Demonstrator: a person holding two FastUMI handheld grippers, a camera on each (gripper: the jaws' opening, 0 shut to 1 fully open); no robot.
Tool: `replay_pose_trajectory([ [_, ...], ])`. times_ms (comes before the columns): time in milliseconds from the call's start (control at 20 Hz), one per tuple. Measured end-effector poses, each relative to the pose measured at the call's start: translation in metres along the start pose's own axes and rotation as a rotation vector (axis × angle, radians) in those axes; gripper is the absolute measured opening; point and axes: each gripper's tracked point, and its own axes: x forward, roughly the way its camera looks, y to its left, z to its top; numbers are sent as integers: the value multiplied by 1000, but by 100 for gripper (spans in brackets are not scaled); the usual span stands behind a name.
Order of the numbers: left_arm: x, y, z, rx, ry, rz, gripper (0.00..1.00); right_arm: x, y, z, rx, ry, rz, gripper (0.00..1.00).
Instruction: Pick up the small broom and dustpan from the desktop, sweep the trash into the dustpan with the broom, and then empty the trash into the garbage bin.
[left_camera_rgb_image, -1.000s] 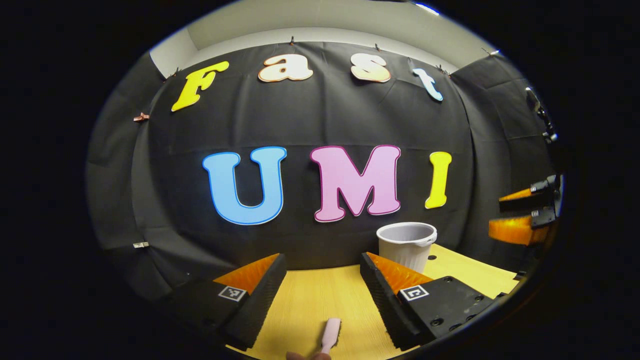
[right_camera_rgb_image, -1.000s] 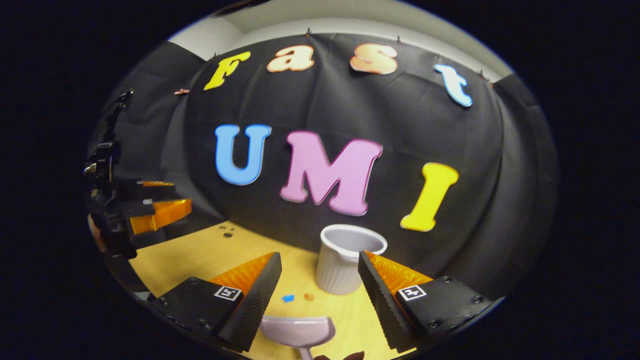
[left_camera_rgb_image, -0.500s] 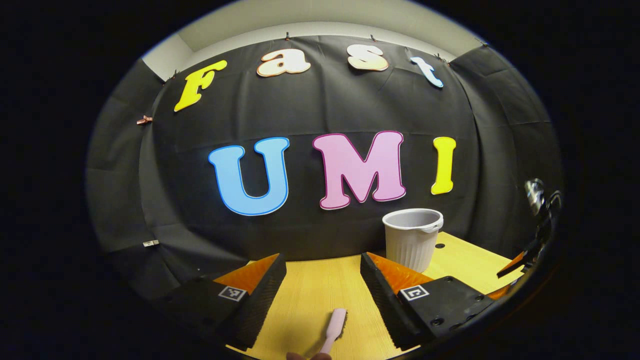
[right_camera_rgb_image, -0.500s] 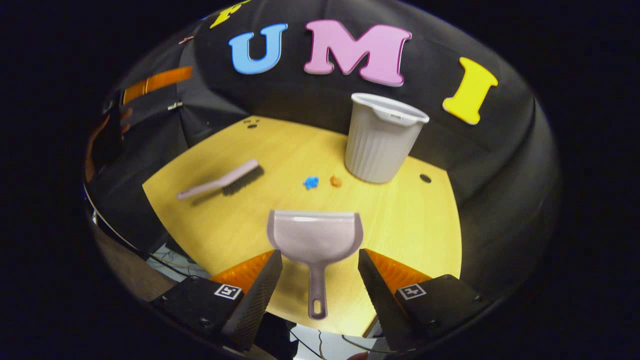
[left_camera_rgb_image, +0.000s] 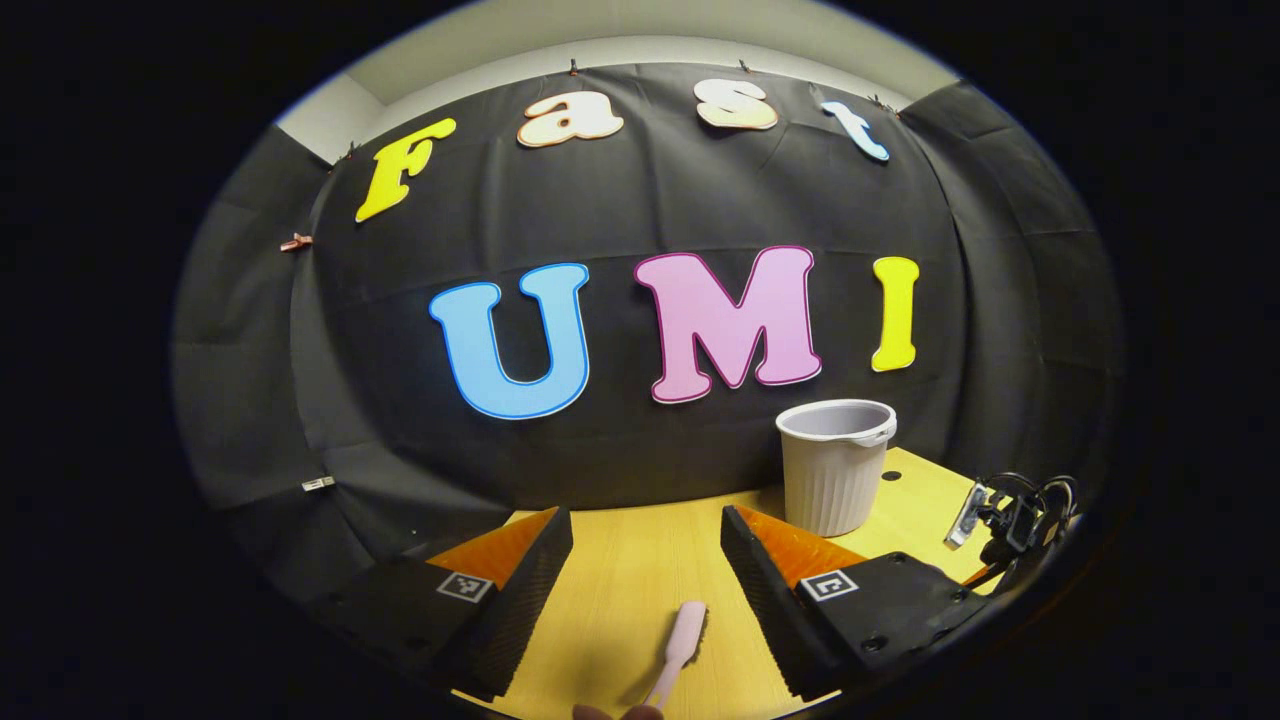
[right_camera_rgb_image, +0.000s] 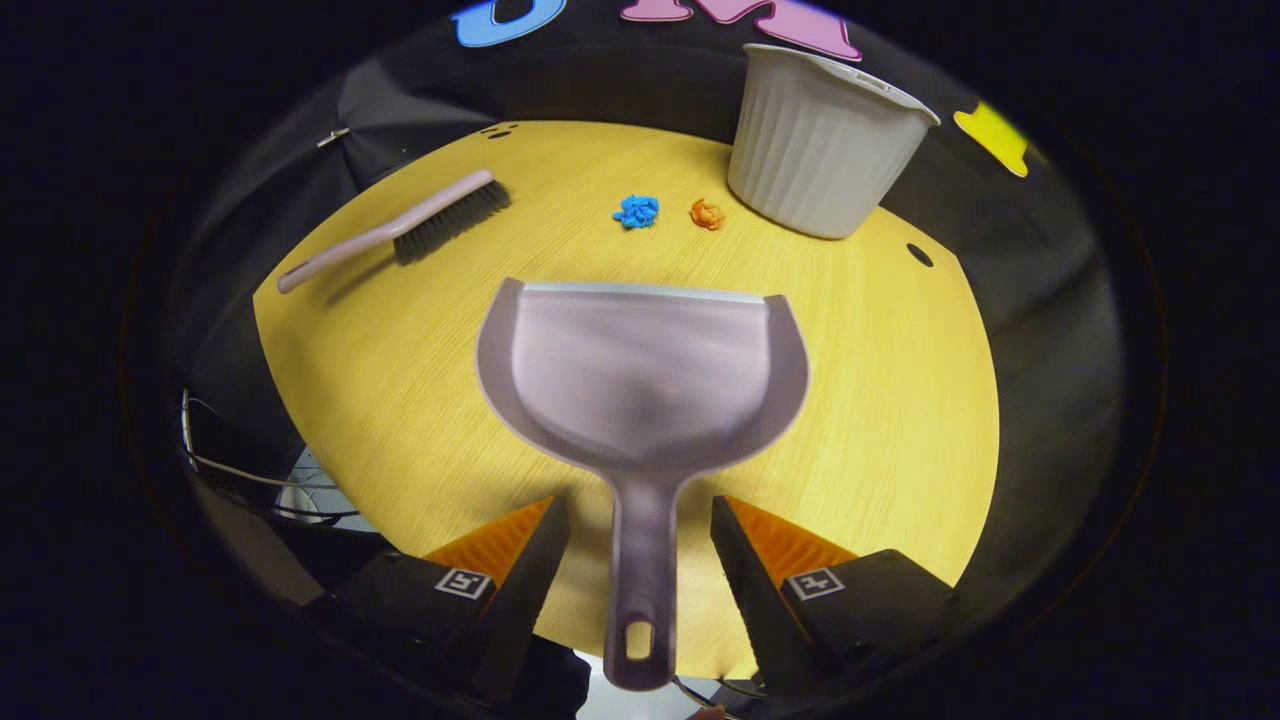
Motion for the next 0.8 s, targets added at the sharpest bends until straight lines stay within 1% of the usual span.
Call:
replay_pose_trajectory([
  [150, 0, 3, -7, -5, 25, 10, 96, 15, 2, 2, 23, 37, -1, 86],
  [250, 0, 5, -13, -6, 41, 16, 96, 21, -2, 1, 38, 52, -15, 71],
  [300, 2, 6, -14, -6, 48, 18, 96, 20, -2, 4, 44, 33, -16, 57],
  [350, 3, 7, -19, -5, 55, 19, 96, 16, -2, 8, 52, 15, -11, 47],
  [400, 5, 7, -23, -5, 66, 19, 96, 14, 0, 6, 56, 21, -3, 33],
  [450, 7, 7, -30, -8, 79, 17, 96, 11, 1, 7, 58, 17, 5, 38],
  [500, 11, 6, -36, -11, 98, 11, 96, 3, 3, 10, 59, -5, 14, 33],
  [550, 18, 1, -55, -16, 150, -14, 96, -10, 5, 13, 68, -33, 21, 38],
  [600, 22, -6, -72, -20, 202, -51, 96, -20, 3, 16, 76, -51, 25, 33],
  [650, 25, -13, -88, -23, 248, -81, 95, -29, 2, 19, 80, -69, 24, 33],
  [700, 29, -20, -105, -28, 302, -110, 96, -37, -1, 21, 82, -85, 20, 37],
  [800, 33, -30, -145, -46, 416, -162, 96, -52, -9, 24, 86, -108, 8, 37],
])
